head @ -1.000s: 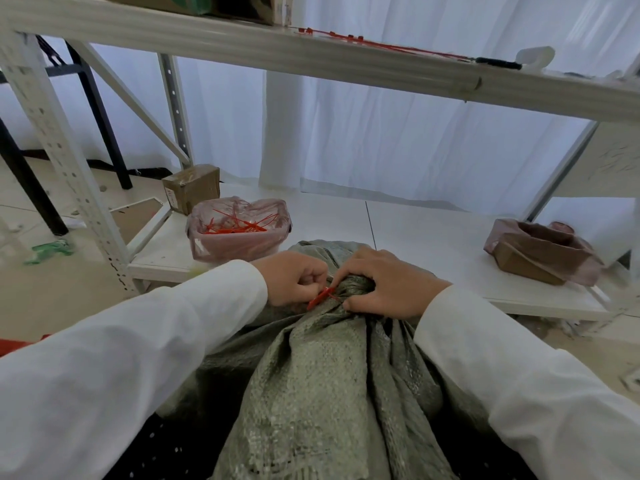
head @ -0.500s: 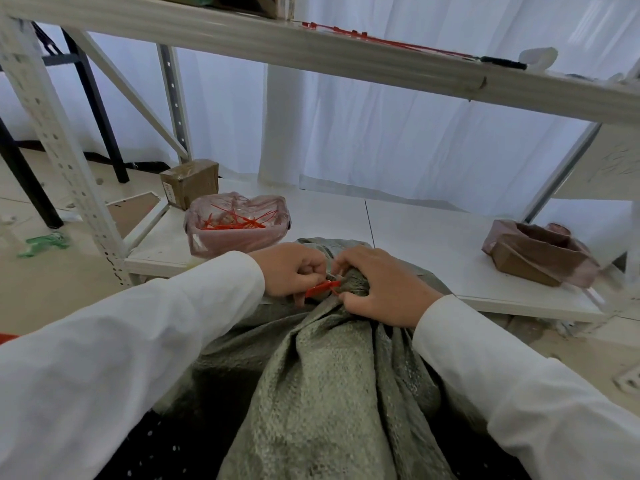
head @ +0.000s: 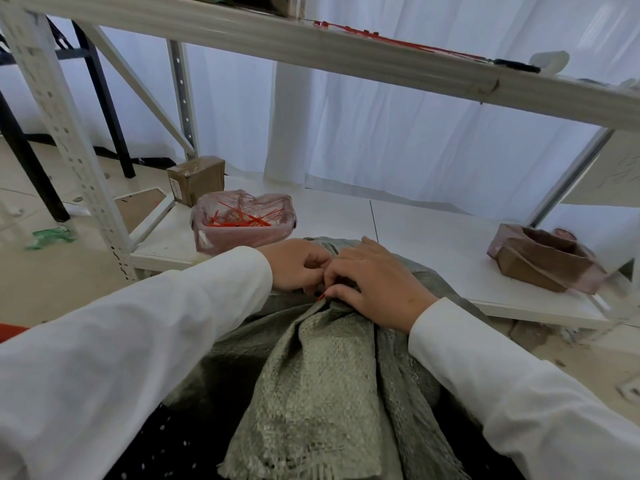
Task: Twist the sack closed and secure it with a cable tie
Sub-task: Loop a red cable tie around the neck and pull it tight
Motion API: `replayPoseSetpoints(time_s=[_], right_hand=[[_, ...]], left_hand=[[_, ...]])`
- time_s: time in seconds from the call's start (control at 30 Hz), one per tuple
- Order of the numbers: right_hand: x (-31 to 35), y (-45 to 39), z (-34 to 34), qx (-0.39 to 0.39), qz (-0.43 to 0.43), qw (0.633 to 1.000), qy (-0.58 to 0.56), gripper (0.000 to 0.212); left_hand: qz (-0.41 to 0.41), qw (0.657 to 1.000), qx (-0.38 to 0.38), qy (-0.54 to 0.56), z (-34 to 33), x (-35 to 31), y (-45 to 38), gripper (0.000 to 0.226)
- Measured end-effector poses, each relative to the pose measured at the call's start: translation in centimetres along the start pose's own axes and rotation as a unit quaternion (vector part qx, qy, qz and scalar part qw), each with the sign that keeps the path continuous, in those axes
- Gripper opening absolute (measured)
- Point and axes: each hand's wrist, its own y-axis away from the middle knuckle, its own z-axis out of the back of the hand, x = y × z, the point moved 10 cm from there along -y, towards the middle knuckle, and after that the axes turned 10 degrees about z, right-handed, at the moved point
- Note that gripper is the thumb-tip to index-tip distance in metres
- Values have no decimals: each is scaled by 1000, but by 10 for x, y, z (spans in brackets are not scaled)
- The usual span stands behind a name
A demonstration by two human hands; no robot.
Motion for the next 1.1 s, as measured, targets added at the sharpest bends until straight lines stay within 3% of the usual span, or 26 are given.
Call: replayPoseSetpoints(time_s=[0.37, 0.63, 0.87, 1.0, 1.1], right_hand=[[-6, -1, -6, 55, -17, 998, -9, 25], [-6, 0, -3, 18, 7, 1000, -24, 13], [-8, 4, -7, 31, 4, 999, -37, 22], [-13, 10, 0, -18, -6, 997, -73, 44], [-15, 11, 4, -44, -17, 996, -78, 45]], left_hand=[[-48, 994, -60, -83, 9, -8, 3, 12], [-54, 992, -69, -94, 7, -10, 2, 13], [-59, 991, -67, -96, 6, -16, 6, 24], [-46, 995, -71, -57, 5, -17, 6, 10], [-6, 998, -52, 37, 3, -6, 3, 12]])
